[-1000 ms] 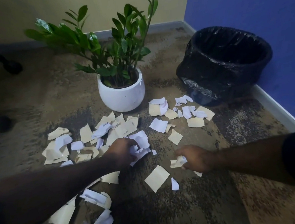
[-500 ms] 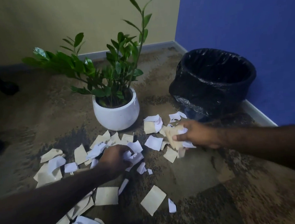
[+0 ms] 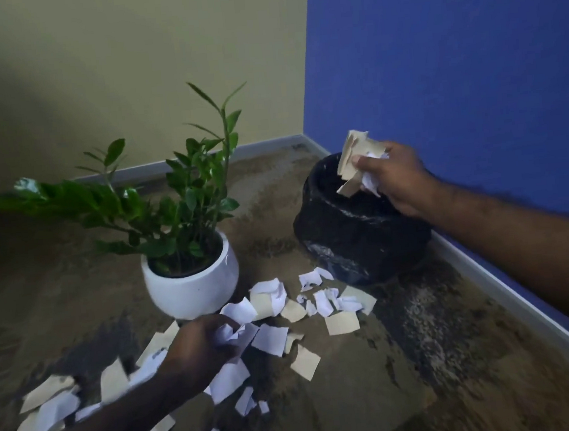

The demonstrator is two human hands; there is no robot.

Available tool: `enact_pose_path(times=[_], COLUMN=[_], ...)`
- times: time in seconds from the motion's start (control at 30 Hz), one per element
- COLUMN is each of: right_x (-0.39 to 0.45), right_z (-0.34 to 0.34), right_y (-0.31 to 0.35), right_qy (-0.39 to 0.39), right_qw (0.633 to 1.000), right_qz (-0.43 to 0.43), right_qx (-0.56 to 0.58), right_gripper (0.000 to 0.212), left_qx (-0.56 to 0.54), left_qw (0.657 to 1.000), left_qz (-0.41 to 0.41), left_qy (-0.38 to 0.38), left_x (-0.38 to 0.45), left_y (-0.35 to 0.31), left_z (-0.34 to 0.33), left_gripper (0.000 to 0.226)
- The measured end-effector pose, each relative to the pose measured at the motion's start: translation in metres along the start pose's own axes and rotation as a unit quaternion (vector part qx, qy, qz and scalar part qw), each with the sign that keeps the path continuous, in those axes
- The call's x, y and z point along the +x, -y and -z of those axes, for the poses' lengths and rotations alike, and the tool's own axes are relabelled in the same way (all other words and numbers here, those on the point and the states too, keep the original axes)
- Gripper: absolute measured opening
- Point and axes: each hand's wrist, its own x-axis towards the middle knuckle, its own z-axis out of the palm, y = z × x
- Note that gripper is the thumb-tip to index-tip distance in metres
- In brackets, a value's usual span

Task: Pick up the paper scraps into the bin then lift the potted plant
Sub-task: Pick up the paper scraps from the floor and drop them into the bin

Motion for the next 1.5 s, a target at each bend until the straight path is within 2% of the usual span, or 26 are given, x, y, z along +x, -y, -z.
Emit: enact_pose_path(times=[0.1,0.2,0.37,0.5,0.7,0.77,0.83,0.87,0.97,1.07,1.1,1.17,1.23,1.33,1.43,1.5], right_x=[0.013,0.020,0.027,0.032,0.032,0.033,0.033,0.034,0.037,0.041,0.041,0.044,0.044,0.039,0.034,0.026], right_z=[0.021,0.036,0.054,0.057,0.051,0.050,0.050,0.050,0.047,0.046,0.047,0.051,0.054,0.051,0.040,0.030], right_y=[-0.006,-0.018,-0.022,-0.020,-0.020,-0.017,-0.012,-0.010,-0.008,-0.011,-0.013,-0.020,-0.026,-0.029,-0.025,-0.023], right_qy=[-0.060,-0.056,-0.095,-0.100,-0.064,-0.033,0.010,0.020,-0.002,-0.046,-0.062,-0.082,-0.101,-0.117,-0.090,-0.072], right_qw=[0.998,0.997,0.992,0.991,0.995,0.991,0.977,0.972,0.968,0.969,0.969,0.976,0.980,0.982,0.990,0.996], right_qz=[0.000,-0.027,-0.072,-0.088,-0.070,-0.120,-0.210,-0.229,-0.228,-0.203,-0.198,-0.188,-0.174,-0.148,-0.103,-0.057], right_qx=[-0.021,-0.048,-0.039,-0.020,-0.040,-0.044,0.023,0.056,0.104,0.136,0.132,0.071,0.002,-0.022,0.035,0.016], right_gripper=[0.016,0.019,0.053,0.059,0.058,0.063,0.083,0.086,0.082,0.072,0.069,0.075,0.078,0.057,0.032,0.023], left_qx=[-0.024,-0.035,-0.039,-0.041,-0.046,-0.049,-0.059,-0.072,-0.127,-0.147,-0.149,-0.132,-0.158,-0.174,-0.098,-0.049], left_qw=[1.000,0.999,0.998,0.994,0.985,0.982,0.981,0.980,0.978,0.972,0.970,0.972,0.971,0.969,0.979,0.983], left_qz=[0.001,-0.008,-0.048,-0.098,-0.165,-0.179,-0.186,-0.182,-0.160,-0.183,-0.190,-0.192,-0.174,-0.156,-0.172,-0.173], left_qy=[-0.003,-0.001,-0.012,-0.016,-0.003,-0.011,-0.020,-0.030,-0.046,0.018,0.032,0.009,-0.036,-0.077,-0.053,-0.026], left_x=[0.011,0.019,0.031,0.043,0.072,0.086,0.101,0.110,0.134,0.145,0.146,0.146,0.144,0.133,0.114,0.099], left_y=[-0.014,-0.031,-0.068,-0.119,-0.197,-0.219,-0.238,-0.248,-0.269,-0.273,-0.270,-0.259,-0.249,-0.232,-0.206,-0.184], left_z=[-0.005,-0.008,-0.012,-0.012,-0.020,-0.024,-0.030,-0.033,-0.050,-0.065,-0.068,-0.069,-0.067,-0.058,-0.038,-0.022], left_gripper=[0.010,0.016,0.019,0.024,0.033,0.033,0.031,0.031,0.038,0.051,0.055,0.057,0.050,0.032,0.020,0.017])
